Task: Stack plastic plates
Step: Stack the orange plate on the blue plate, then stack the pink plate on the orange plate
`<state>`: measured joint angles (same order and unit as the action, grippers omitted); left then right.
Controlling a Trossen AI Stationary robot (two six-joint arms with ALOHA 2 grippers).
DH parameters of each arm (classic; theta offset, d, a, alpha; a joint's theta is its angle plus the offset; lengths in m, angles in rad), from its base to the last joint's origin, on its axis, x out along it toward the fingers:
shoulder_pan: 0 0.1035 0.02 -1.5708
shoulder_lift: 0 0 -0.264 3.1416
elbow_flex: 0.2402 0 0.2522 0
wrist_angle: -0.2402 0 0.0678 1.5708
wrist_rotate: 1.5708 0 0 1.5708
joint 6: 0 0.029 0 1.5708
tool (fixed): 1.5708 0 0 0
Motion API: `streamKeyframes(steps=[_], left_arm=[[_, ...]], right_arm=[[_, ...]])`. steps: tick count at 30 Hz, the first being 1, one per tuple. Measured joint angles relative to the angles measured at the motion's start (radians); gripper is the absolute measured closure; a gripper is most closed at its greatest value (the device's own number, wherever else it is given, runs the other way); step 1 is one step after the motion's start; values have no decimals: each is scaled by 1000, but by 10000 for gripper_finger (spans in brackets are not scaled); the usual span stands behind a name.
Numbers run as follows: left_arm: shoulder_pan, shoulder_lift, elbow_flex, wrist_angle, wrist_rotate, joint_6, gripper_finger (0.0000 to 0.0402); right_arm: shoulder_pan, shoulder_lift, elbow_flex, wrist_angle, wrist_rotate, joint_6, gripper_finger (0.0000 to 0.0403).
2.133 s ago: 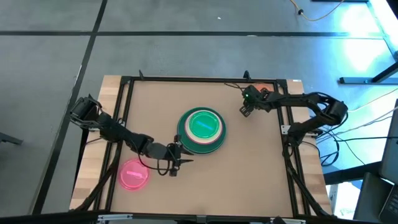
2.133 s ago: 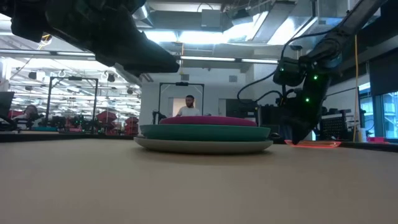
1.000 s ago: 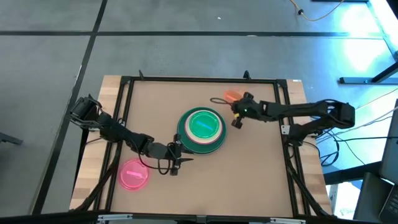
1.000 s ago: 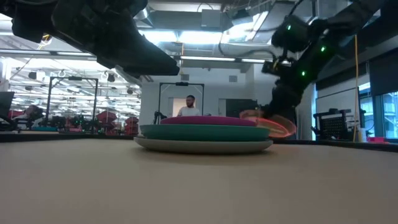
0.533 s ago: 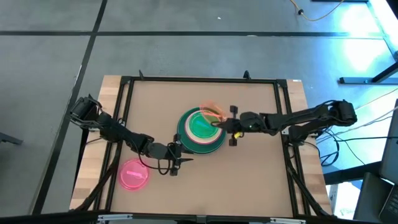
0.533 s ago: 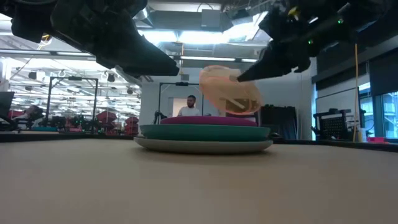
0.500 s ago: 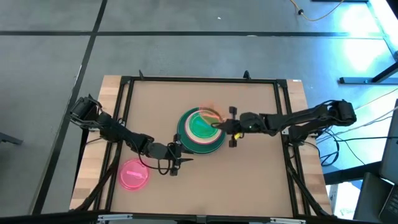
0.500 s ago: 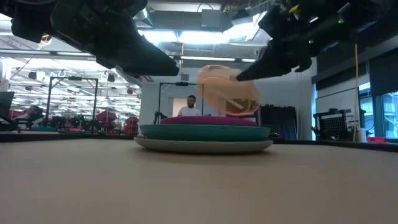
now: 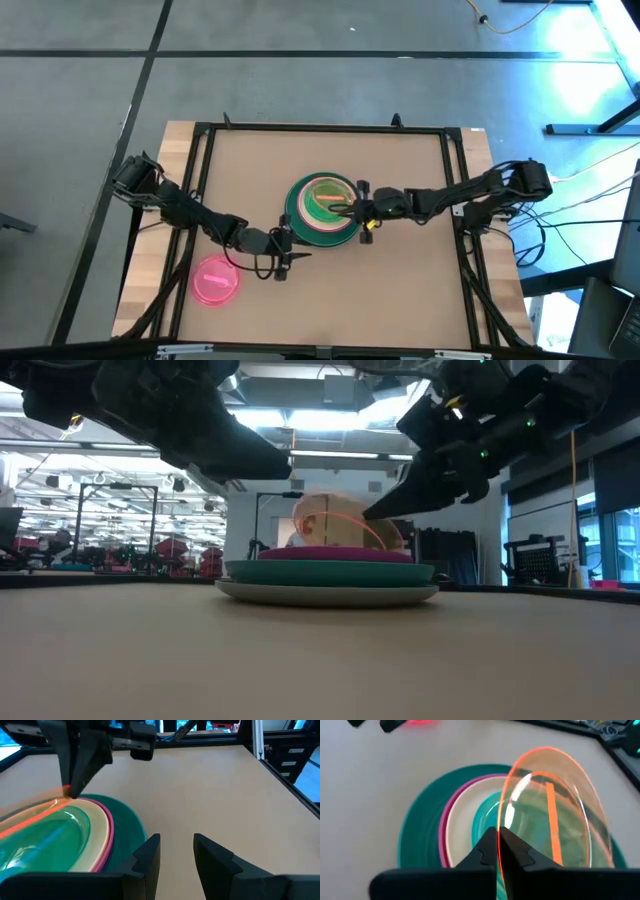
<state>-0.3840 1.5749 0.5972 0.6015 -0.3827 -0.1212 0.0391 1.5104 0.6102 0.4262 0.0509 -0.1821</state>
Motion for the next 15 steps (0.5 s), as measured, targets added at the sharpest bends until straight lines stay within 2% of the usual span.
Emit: streamKeyframes(steps=[3,8,11,15], left_arm=[[0,0,0,-1,0,0,290],[-9,-31,5,-90,0,-23,290],[-26,-83,55,-317,-5,-112,290],[-53,-136,175,-738,2,-281,290]], right_arm=[[0,20,0,1,7,25,372],[1,23,0,0,-21,31,294],[1,19,0,2,-27,32,254],[1,19,0,-3,-28,29,221]])
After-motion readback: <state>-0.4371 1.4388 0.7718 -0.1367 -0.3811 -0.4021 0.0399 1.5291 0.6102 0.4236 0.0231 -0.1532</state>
